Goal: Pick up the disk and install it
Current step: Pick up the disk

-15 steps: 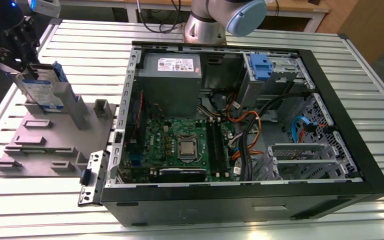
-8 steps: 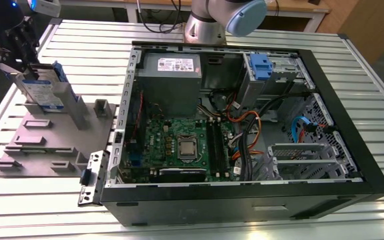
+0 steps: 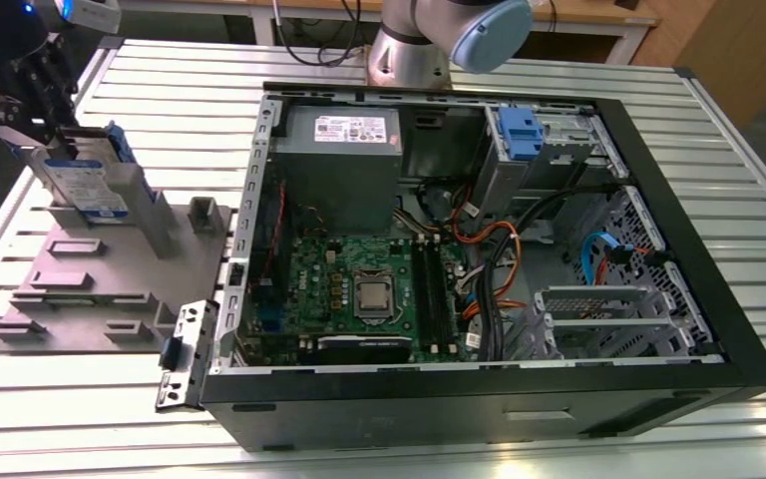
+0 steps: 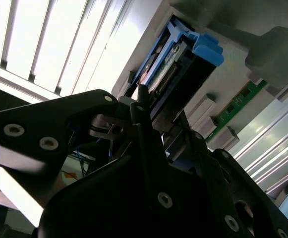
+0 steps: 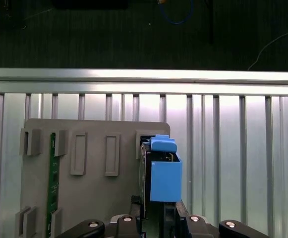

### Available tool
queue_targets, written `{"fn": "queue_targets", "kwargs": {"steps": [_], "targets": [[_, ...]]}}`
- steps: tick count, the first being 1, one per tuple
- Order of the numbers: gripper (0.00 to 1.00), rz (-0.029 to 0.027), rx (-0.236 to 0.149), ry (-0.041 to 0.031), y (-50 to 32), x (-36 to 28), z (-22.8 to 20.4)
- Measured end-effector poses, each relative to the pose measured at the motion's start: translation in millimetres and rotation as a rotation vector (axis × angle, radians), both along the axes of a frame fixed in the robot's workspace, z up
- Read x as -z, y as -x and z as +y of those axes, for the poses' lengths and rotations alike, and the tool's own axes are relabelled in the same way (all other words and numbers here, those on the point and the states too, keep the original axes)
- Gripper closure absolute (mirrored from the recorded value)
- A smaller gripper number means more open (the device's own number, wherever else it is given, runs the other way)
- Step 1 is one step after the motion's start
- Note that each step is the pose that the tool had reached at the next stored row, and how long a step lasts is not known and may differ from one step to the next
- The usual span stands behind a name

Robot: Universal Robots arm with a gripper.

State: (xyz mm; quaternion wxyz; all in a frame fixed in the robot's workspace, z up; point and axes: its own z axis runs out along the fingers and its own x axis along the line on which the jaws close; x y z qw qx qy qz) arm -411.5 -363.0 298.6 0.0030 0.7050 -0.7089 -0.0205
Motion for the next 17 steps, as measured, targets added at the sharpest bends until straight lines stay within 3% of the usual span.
{"fn": "queue_targets", "kwargs": {"steps": [10, 14, 17], "targets": [[0.65, 0.0, -0.001, 0.0, 0.0, 0.0, 0.0], [0.65, 0.0, -0.001, 0.0003, 0.0, -7.8, 0.0], [0.65, -0.0003, -0.001, 0.001, 0.0, -8.6, 0.0]]}}
